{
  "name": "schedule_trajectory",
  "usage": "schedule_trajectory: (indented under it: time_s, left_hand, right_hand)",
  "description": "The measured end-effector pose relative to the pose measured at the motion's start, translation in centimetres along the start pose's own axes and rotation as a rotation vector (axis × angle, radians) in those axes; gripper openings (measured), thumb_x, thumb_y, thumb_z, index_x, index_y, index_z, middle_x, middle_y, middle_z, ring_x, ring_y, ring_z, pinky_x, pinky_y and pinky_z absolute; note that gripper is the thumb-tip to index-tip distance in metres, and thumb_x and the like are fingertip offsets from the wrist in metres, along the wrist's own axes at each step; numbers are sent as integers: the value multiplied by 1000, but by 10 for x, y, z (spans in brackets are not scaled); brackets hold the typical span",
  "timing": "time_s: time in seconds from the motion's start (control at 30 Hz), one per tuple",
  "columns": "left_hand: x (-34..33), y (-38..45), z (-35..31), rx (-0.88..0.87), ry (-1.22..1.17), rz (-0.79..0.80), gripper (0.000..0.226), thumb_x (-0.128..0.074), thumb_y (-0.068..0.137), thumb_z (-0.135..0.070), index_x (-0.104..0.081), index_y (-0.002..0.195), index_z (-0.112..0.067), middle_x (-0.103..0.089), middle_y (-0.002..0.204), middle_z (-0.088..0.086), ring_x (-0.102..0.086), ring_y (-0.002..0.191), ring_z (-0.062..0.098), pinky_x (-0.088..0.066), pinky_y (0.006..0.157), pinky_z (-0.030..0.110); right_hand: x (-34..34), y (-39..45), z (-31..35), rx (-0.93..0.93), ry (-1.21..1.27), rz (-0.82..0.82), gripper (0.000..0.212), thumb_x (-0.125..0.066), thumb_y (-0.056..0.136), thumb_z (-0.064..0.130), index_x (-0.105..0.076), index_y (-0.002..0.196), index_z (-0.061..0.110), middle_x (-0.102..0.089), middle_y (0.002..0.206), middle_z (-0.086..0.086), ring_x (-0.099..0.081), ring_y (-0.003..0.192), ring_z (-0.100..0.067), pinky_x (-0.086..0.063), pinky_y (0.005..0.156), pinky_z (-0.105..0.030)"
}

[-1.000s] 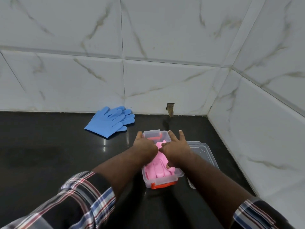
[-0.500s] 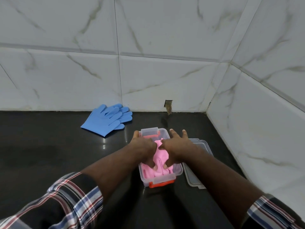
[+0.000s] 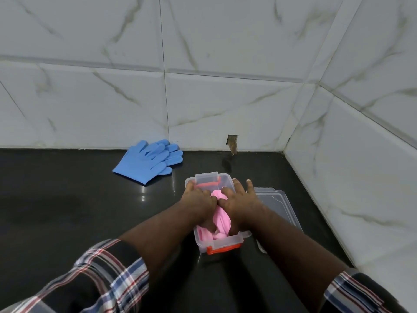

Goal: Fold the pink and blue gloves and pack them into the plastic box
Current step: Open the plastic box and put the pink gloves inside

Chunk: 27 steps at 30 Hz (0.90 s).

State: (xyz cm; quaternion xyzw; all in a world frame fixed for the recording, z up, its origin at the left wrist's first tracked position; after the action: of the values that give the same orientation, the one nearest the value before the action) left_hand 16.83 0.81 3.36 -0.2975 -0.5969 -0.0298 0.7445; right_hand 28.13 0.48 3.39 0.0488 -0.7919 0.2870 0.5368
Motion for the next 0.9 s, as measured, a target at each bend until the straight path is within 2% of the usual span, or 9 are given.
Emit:
schedule_trajectory:
  time_s: [0.1,0.13,0.2,0.27,0.33,0.53,0.67,0.77,0.9]
  left_hand:
    - [20,-12,14,-37,-105,-12,34,-56,97,-34,-58,130,-24,-63,130,1,-50,130,24,-18,115,55]
    - [26,-16,21,-46,-113,-29,31,-55,97,-23,-60,127,-25,-62,132,-2,-49,131,22,-19,115,54]
    - [32,-26,36,-55,-118,-17,36,-57,94,-9,-62,123,-29,-60,135,-6,-45,134,18,-21,116,53]
    - [30,-35,48,-62,-151,20,41,-57,91,-1,-67,116,-32,-59,135,-9,-44,134,19,-20,116,54]
    - [27,-41,54,-55,-208,33,45,-55,89,3,-70,109,-34,-58,135,-10,-43,133,19,-20,116,54]
    - [15,-65,61,-45,-259,40,33,-60,94,-15,-71,115,-38,-64,127,-14,-47,127,14,-22,111,50]
    - [0,-79,58,-57,-443,45,22,-66,93,-29,-73,113,-31,-71,115,-14,-58,112,9,-37,110,47]
    - [-7,-87,57,-56,-544,48,24,-70,91,-33,-75,111,-22,-74,110,-7,-64,103,12,-50,102,39]
    - [-13,-92,65,-13,-544,32,30,-65,93,-43,-73,111,-20,-73,103,-5,-64,95,12,-52,94,33]
  right_hand:
    - [11,-4,-4,-31,132,76,98,-79,73,47,-24,153,33,-16,164,-6,5,150,-39,3,112,-71]
    - [19,-7,-3,-44,167,45,90,-79,75,40,-30,150,33,-22,162,-5,0,151,-38,-1,113,-70]
    - [33,-10,4,-70,180,-127,64,-72,83,25,-48,141,29,-43,151,-5,-27,145,-34,-24,115,-63]
    - [39,-8,15,-104,295,-273,44,-64,87,15,-60,130,24,-63,129,-4,-55,120,-25,-48,102,-47]
    - [35,-8,29,-98,449,-247,36,-61,89,13,-65,124,19,-68,118,-3,-64,105,-21,-54,94,-37]
    - [29,-2,43,-33,461,-208,36,-55,90,9,-65,124,14,-69,117,-7,-63,108,-24,-51,95,-34]
    - [29,6,49,-52,451,-213,36,-59,90,11,-66,125,19,-69,122,-2,-62,111,-23,-50,97,-33]
    - [28,9,57,-64,543,-193,36,-62,90,6,-67,124,16,-68,122,-4,-64,105,-21,-52,97,-31]
    - [26,11,62,-76,609,-203,36,-63,90,6,-67,124,16,-68,123,-4,-65,103,-20,-52,95,-29]
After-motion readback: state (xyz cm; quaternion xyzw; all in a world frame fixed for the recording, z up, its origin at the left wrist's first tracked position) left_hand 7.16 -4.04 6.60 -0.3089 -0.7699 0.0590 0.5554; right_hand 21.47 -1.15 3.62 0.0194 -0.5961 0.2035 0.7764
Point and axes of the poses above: each hand's wrist, its own y-axis towards the middle knuckle, its own x-axis out of the back of the hand, z = x × y, the point moved 4 cm from there along y, towards the middle knuckle
